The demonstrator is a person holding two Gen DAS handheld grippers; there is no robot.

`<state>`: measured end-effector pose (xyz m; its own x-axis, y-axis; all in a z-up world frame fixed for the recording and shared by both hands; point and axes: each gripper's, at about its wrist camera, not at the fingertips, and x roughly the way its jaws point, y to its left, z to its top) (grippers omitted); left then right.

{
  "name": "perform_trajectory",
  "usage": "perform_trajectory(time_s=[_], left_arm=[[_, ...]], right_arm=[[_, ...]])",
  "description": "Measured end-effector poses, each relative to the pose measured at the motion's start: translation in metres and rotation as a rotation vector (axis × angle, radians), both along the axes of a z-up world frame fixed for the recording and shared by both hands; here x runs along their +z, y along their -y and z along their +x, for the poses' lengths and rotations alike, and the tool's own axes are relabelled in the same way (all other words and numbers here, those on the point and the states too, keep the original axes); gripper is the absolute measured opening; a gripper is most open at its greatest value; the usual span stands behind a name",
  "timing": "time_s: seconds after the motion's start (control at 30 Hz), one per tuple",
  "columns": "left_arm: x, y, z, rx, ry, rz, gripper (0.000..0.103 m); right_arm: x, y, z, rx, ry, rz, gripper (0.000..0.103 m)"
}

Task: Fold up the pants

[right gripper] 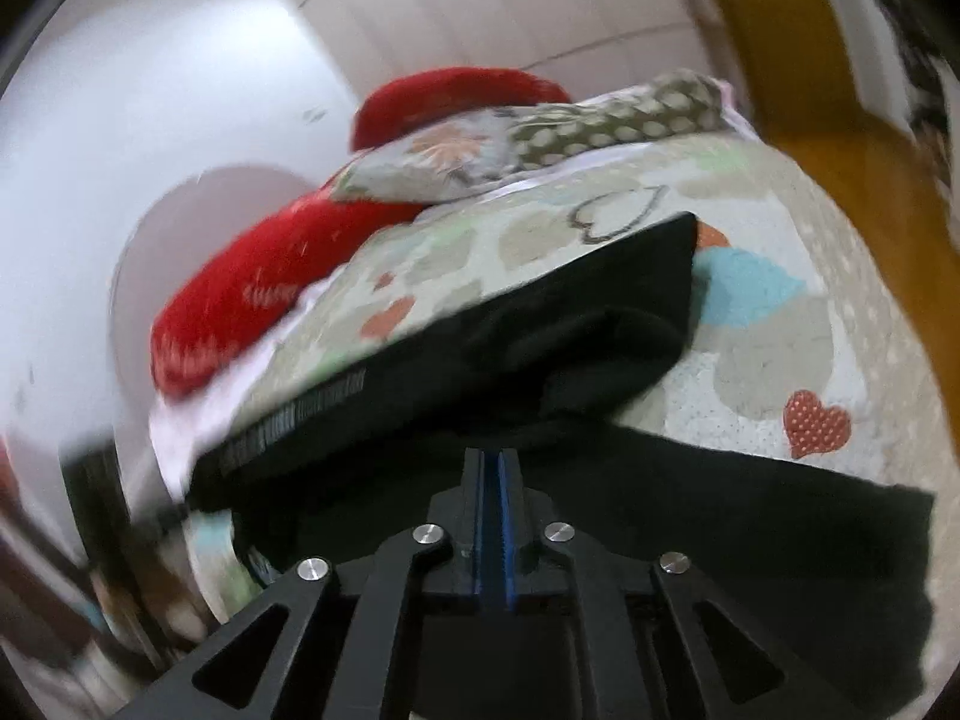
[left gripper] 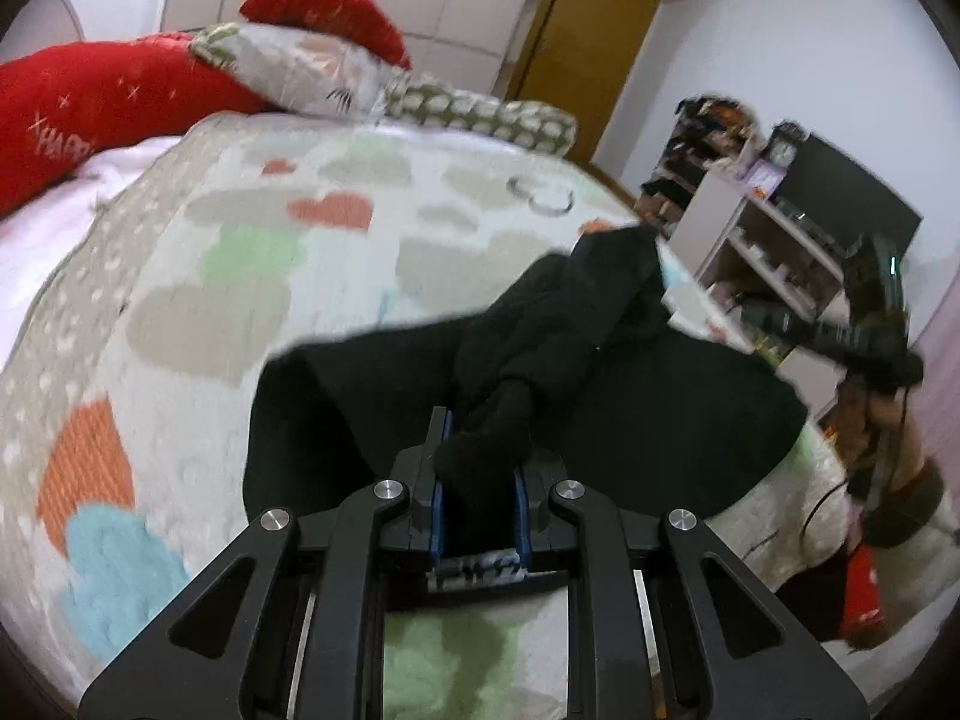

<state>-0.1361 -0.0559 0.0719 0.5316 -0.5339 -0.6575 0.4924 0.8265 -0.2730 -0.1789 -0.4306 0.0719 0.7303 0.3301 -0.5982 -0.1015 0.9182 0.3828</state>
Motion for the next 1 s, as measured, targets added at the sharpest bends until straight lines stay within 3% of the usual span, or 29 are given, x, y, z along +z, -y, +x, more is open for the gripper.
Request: perform_trajectory(time_s=[0.03, 0.1, 0.17, 0.33, 0.6, 0.63, 0.67, 0.7, 0.73, 0.83, 1.0], left_arm=[[-0.003, 0.003, -0.005, -0.002, 0.002, 0.013, 0.016], [-0.008, 0.012, -0.016, -0.023, 0.013, 0.041, 0.016], [-0.011, 0.019, -0.027, -0.043, 0.033, 0.07, 0.016], [-0.021, 0.027, -0.044, -0.087, 0.041, 0.094, 0.016], [-0.036, 0.037, -0.061, -0.153, 0.057, 0.125, 0.016], [-0.036, 0.037, -0.061, -0.154, 0.056, 0.123, 0.016], [-0.037, 0.036, -0.061, -0.154, 0.053, 0.116, 0.016], [-0.037, 0.034, -0.061, -0.153, 0.051, 0.11, 0.016], [-0.036, 0.033, -0.059, -0.151, 0.048, 0.105, 0.016], [-0.032, 0.027, -0.053, -0.125, 0.052, 0.098, 0.016], [-0.002, 0.008, -0.019, 0.003, 0.153, 0.143, 0.016]], right_arm=[[0.002, 0.002, 0.01, -0.007, 0.009, 0.028, 0.014], [0.006, 0.003, 0.027, -0.038, 0.0, 0.032, 0.048], [0.01, 0.008, 0.05, -0.081, -0.009, 0.061, 0.058], [0.008, 0.017, 0.113, -0.165, -0.106, 0.096, 0.063], [-0.024, 0.011, 0.181, -0.191, -0.37, 0.043, 0.065], [-0.027, 0.01, 0.184, -0.179, -0.382, 0.04, 0.063], [-0.028, 0.008, 0.185, -0.161, -0.384, 0.022, 0.047], [-0.029, 0.007, 0.184, -0.151, -0.38, 0.006, 0.021], [-0.028, 0.007, 0.179, -0.137, -0.367, -0.006, 0.014], [-0.015, 0.015, 0.152, -0.12, -0.263, -0.038, 0.005], [0.022, 0.038, 0.078, -0.114, -0.124, -0.009, 0.003]])
